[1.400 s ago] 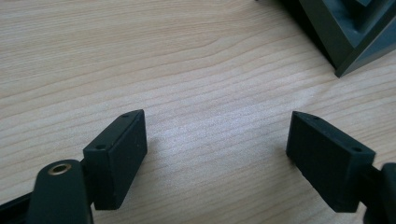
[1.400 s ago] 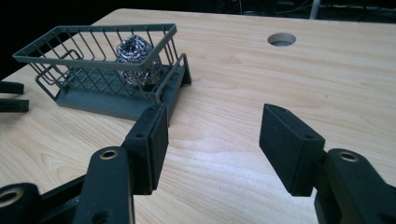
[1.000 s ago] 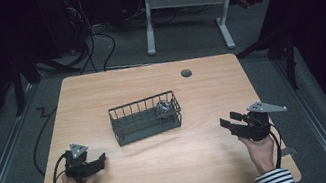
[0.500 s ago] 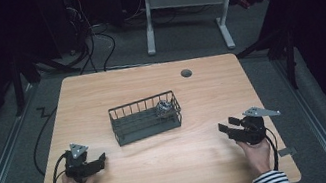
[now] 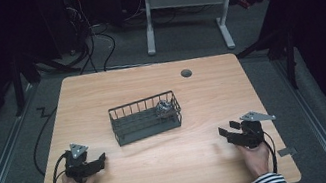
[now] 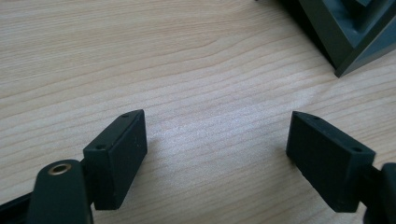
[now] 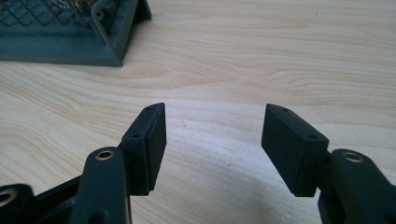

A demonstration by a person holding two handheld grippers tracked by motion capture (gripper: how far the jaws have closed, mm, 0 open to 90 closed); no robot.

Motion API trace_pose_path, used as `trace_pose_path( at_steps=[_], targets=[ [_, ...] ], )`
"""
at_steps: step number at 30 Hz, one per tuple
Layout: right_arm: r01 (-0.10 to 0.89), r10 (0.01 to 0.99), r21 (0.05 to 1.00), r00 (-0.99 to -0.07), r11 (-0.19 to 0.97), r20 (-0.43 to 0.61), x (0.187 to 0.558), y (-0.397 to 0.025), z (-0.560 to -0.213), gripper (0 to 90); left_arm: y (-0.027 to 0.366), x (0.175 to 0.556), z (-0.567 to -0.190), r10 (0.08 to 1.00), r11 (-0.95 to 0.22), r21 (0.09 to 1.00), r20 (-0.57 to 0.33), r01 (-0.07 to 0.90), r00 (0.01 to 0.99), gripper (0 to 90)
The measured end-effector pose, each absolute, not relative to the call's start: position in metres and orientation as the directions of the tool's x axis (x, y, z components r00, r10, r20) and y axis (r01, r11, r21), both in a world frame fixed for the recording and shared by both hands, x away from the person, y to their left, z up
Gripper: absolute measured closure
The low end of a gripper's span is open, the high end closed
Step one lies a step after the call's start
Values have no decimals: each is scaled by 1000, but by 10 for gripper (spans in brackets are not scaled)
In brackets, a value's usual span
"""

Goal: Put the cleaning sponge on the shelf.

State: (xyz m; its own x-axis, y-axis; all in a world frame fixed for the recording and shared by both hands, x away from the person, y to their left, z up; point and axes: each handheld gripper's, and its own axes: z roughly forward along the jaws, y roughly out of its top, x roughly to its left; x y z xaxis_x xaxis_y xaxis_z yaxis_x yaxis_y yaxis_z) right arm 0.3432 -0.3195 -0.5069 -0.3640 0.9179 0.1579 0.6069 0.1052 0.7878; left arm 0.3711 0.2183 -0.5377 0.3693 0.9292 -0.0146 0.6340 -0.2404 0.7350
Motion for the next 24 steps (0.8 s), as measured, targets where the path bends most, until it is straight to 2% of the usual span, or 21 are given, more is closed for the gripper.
trace_pose_path(
  at_steps=[24],
  targets=[
    [640,934,749,-348,173,82,342,-312,-530,390,217,371,-538,926,-248,735,-12,631,377,201]
  ],
)
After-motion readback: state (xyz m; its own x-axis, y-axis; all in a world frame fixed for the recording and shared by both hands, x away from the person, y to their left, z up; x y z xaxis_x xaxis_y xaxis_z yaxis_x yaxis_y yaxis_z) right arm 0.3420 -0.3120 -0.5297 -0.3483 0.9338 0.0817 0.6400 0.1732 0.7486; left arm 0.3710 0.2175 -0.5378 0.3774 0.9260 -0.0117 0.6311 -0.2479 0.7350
